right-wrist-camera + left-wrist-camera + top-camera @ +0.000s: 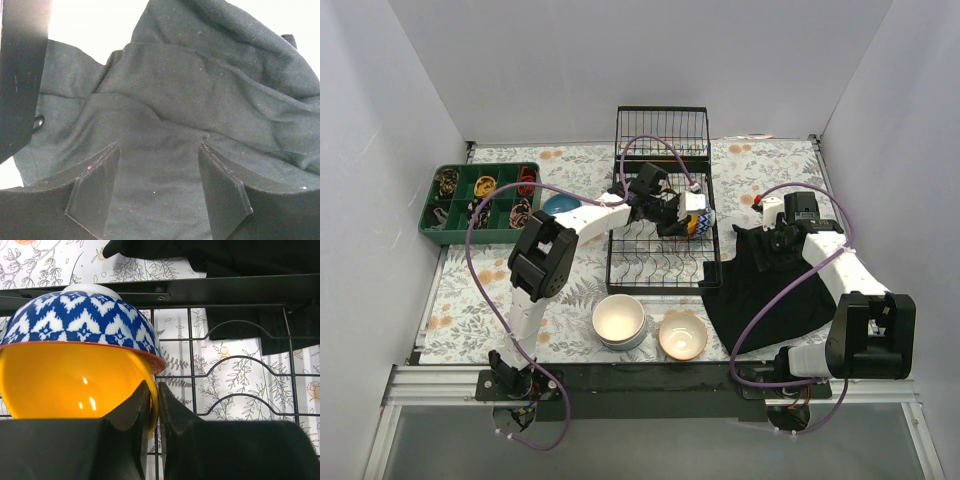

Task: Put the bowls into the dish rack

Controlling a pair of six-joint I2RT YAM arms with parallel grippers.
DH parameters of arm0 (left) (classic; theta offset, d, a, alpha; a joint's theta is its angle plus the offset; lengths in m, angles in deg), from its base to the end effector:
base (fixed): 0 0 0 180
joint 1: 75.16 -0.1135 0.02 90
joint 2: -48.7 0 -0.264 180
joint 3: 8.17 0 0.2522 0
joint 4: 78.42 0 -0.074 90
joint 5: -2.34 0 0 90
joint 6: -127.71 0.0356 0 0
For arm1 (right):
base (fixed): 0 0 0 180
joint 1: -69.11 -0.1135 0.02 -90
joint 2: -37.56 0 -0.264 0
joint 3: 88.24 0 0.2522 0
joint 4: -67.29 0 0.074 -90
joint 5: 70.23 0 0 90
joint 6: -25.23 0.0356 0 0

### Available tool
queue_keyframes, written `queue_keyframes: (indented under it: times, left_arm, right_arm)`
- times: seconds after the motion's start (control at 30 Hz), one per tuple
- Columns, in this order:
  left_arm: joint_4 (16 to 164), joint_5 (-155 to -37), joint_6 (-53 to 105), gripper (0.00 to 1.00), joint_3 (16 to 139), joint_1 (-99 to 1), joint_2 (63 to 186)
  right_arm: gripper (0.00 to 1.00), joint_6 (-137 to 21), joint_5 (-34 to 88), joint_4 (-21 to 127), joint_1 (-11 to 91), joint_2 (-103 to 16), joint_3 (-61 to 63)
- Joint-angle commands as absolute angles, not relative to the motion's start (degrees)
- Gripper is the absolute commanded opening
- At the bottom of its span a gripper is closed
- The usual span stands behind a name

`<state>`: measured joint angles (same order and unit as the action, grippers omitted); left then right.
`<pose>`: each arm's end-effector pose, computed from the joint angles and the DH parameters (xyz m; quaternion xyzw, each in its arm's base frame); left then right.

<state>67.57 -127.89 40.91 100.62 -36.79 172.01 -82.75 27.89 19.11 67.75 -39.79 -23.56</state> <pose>0.3590 -0.3136 0.1951 0.4255 0.7778 -0.4070 0.2197 0.2613 0.0112 0.2204 -0.1797 0.9487 0.0315 0.2583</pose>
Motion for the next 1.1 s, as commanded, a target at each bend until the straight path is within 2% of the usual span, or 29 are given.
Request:
queue_keyframes:
  times: [0.0,0.13,0.4,0.6,0.63,0.67,0.83,1.07]
  left_arm:
    - [66.9,-126.2,38.2,0.00,99.7,-36.9,167.8]
    - [68.1,-126.2,29.2,0.00,100.2,-37.8,167.3]
    - [84.6,-134.5,7.5,0.00,89.9,-41.1,165.3]
    - [100.6,-142.4,-10.0,0.00,84.2,-43.3,164.8]
    - [106.9,-143.3,-13.0,0.00,81.6,-43.7,164.7]
    - [110.6,-144.5,-20.7,0.00,80.3,-44.6,164.7]
    - [132.3,-145.2,-39.9,0.00,74.0,-46.7,166.6]
    - [146.6,-143.7,-55.8,0.00,73.4,-47.1,171.7]
  right_arm:
    - [0.72,-82.3,28.9,20.0,67.6,-38.3,-23.3]
    - [0.72,-81.9,28.6,19.6,67.6,-38.5,-22.5]
    - [0.71,-81.8,27.6,17.9,67.6,-39.9,-20.8]
    - [0.72,-81.3,27.2,17.3,67.5,-41.3,-19.3]
    - [0.72,-81.3,27.2,17.2,67.6,-41.4,-19.1]
    - [0.71,-81.3,27.1,17.2,67.5,-41.5,-19.0]
    - [0.71,-81.6,26.3,16.3,67.5,-41.8,-18.7]
    - [0.71,-81.8,25.7,15.8,67.5,-42.5,-18.1]
